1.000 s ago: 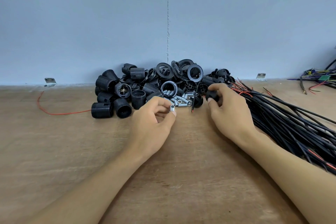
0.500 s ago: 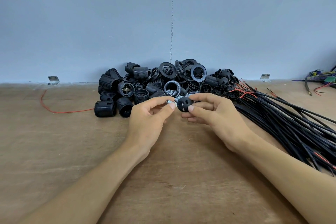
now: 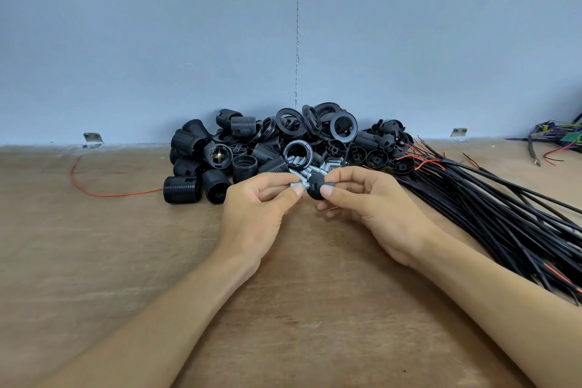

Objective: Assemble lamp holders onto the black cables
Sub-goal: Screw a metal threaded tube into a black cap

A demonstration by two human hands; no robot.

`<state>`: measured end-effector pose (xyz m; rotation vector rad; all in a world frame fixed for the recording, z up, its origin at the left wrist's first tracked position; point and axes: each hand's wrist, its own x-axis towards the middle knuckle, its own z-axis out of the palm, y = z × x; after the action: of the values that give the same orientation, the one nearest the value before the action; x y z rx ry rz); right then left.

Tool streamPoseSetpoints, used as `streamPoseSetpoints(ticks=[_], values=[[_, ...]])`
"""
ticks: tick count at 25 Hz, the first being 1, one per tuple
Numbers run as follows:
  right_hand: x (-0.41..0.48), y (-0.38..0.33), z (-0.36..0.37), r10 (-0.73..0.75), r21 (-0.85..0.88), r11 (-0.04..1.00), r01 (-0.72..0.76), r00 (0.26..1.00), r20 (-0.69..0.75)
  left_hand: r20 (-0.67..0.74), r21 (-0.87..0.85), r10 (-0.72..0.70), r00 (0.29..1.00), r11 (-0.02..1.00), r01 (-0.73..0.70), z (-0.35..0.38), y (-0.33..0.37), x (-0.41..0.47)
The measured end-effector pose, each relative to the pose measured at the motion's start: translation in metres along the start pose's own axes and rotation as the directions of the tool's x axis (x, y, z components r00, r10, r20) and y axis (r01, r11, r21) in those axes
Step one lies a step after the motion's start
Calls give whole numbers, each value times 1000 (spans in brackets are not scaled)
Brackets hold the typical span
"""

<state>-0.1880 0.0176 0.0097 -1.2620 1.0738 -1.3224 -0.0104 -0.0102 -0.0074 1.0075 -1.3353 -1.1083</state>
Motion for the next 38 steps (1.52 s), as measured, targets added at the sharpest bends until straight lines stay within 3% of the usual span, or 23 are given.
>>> streamPoseSetpoints(ticks=[18,23,32,38], values=[[1,-3,-4,57,61,996,-60,997,59,38,127,99,994,987,-103,1,-1,-2],[0,-4,-4,64,34,997,-66,996,64,53,103,132,990,985,-137,1,0,-3],[0,-5,-2,65,-175,983,-57,997,42,127,125,165,978,976,-181,1,1,-4],[0,-11,-6,119,-102,989,-105,983,139,100,101,166,981,979,-176,0,1,-4]])
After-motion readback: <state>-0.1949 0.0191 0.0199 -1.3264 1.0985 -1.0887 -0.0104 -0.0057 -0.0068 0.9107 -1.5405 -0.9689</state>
